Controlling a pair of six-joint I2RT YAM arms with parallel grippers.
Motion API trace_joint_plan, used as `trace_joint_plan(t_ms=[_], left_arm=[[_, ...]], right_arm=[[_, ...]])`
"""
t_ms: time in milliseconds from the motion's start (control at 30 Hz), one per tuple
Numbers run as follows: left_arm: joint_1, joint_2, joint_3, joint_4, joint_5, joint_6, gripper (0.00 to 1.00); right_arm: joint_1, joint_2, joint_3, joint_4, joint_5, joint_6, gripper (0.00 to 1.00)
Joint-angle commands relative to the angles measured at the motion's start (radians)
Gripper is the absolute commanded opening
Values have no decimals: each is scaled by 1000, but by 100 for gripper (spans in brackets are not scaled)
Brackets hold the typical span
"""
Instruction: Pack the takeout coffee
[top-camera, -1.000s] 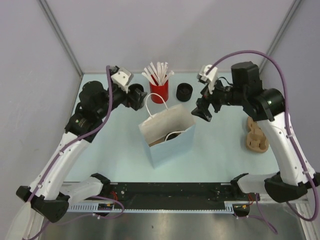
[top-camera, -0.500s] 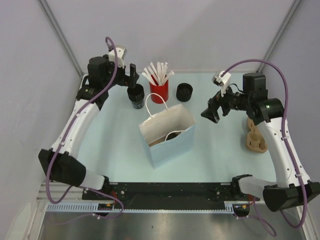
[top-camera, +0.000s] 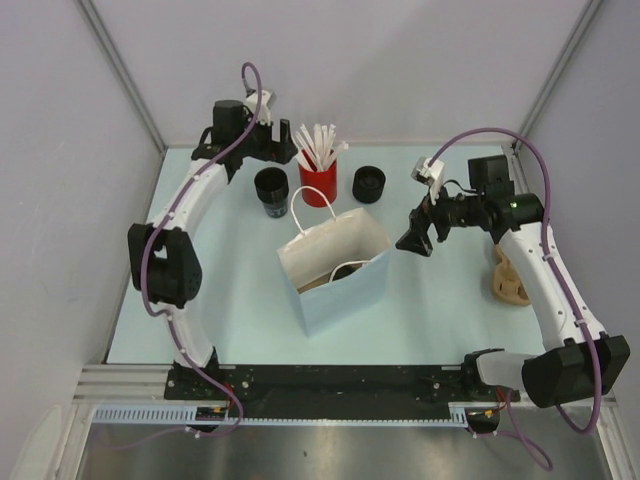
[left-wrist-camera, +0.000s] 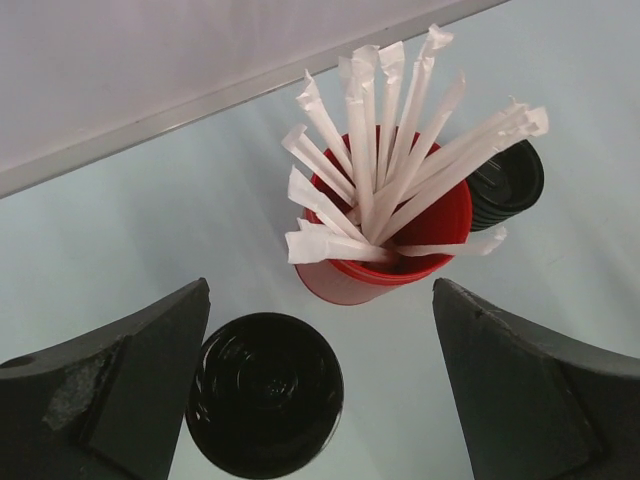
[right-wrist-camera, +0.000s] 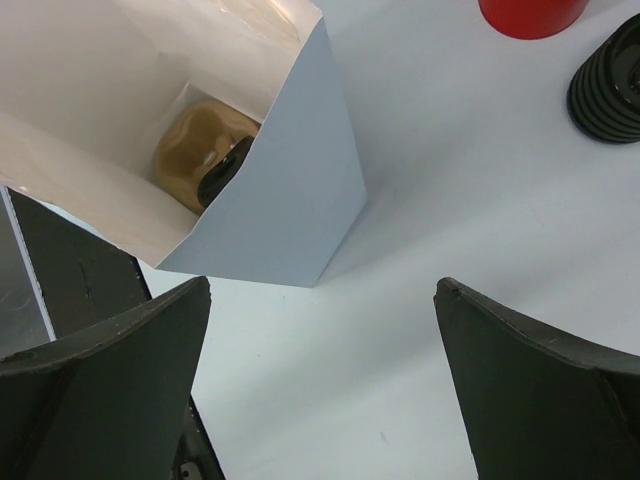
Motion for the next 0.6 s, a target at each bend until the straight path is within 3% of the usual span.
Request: trace_joint_plan(t_ms=[0, 133, 333, 567], left_arm=[[28, 42, 97, 51, 61, -48, 95], [36, 107, 158, 44, 93, -57, 87], [39, 166, 198, 42, 137, -71, 66], [44, 185, 191, 40, 162, -70, 53]], right_arm=[[-2, -6, -14, 17, -34, -43, 100], [-2, -9, -31, 18, -33, -54, 100], [-2, 0, -40, 24, -21, -56, 100], [-2, -9, -46, 24, -14, -60, 100]])
